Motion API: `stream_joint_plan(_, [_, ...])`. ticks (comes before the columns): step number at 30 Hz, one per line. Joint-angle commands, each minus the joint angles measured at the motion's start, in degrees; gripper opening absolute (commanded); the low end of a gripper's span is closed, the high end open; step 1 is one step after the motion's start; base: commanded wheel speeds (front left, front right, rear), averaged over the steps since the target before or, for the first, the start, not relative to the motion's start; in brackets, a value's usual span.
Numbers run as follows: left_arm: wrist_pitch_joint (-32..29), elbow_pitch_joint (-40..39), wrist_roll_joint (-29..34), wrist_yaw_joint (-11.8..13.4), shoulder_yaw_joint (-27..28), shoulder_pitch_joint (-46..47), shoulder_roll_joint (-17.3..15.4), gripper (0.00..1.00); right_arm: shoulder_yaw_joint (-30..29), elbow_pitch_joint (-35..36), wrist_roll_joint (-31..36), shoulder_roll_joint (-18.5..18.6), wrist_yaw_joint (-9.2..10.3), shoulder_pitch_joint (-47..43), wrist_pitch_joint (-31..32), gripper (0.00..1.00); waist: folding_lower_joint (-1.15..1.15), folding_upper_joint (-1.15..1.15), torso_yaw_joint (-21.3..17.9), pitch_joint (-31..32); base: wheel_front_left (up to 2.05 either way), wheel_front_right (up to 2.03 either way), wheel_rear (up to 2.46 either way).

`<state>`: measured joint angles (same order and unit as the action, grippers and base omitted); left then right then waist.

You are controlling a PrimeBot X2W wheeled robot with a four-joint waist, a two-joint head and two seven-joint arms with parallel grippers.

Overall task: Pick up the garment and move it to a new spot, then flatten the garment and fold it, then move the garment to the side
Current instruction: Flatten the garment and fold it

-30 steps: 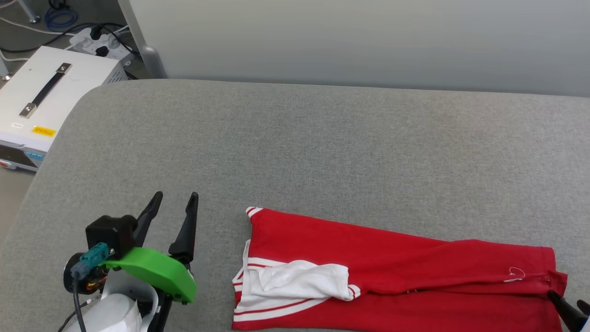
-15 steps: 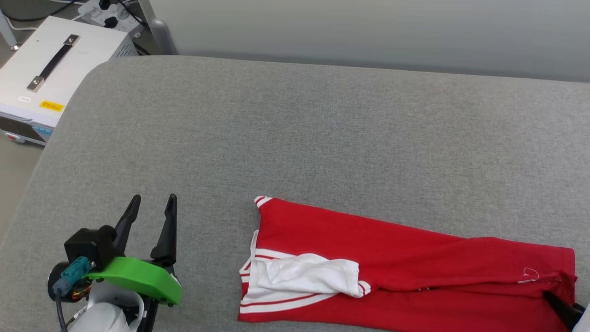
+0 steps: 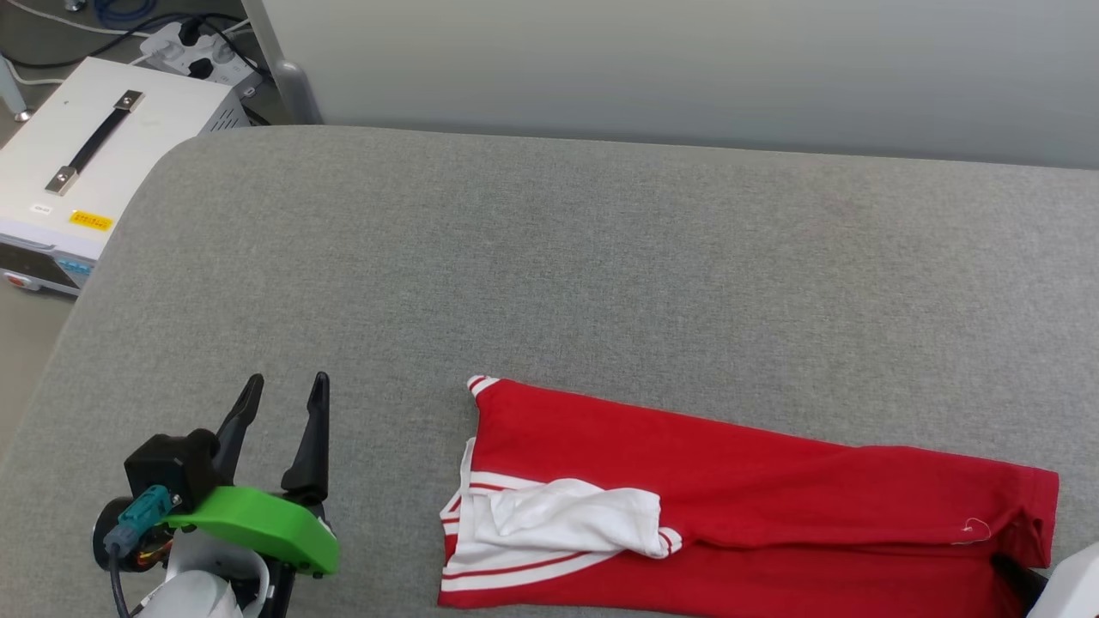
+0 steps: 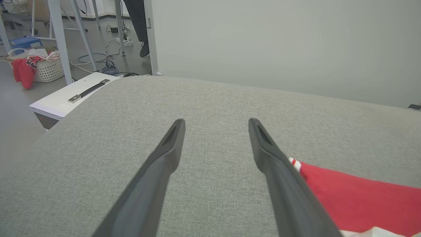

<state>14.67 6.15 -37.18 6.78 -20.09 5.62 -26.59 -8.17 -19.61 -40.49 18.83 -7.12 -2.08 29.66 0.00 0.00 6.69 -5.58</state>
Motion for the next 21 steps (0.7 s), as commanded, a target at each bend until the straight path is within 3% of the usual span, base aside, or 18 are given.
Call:
stream_joint_plan(1, [0.3,0.2,0.8,-0.3,0.2,-1.1,0.6,1.00,0.4,-1.3,0.6,-0.4,-0.36,0.2,-0.9,0.00,0.00,0.00,-0.4,0.5,0.00,0.00,0.00])
stream_joint_plan(14, [0.3,1.2,1.4,-1.3,0.6,-1.6,2.1,1.00,-10.1,-5.6,10.5,3.9,-0.36,3.8,-8.9,0.00,0.00,0.00,-1.5,2.0,0.00,0.00,0.00])
stream_joint_plan(21, [0.3,1.8,1.6,-1.7,1.1,-2.4,3.3,1.00,-11.5,-2.7,12.3,2.6,-0.36,3.0,-7.6,0.00,0.00,0.00,-1.8,3.5,0.00,0.00,0.00])
